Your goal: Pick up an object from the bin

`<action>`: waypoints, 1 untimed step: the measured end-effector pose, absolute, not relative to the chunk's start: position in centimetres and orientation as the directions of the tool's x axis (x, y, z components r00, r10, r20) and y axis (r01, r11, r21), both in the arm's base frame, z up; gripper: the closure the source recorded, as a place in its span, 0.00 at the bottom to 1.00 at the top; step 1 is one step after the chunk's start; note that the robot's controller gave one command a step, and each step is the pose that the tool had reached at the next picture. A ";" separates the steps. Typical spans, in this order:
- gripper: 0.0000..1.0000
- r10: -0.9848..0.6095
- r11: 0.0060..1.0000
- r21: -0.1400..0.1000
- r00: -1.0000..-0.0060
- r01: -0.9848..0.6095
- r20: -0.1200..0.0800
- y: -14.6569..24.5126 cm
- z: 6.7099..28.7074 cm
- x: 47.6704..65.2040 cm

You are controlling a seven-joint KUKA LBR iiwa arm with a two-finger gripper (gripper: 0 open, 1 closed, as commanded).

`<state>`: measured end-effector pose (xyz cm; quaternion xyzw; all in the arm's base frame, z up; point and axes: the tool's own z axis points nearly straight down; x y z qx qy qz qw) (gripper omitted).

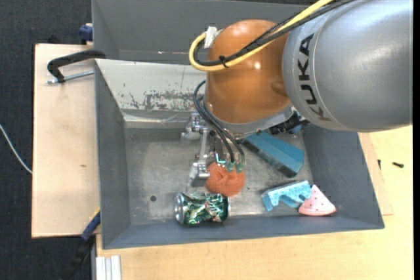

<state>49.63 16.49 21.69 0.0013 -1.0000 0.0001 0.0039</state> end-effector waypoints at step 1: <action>0.00 -0.001 1.000 0.001 -1.000 -0.001 0.000 16.4 22.0 49.8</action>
Offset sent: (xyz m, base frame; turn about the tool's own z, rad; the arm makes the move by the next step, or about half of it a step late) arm -0.0003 -0.0625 -0.0680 -0.3309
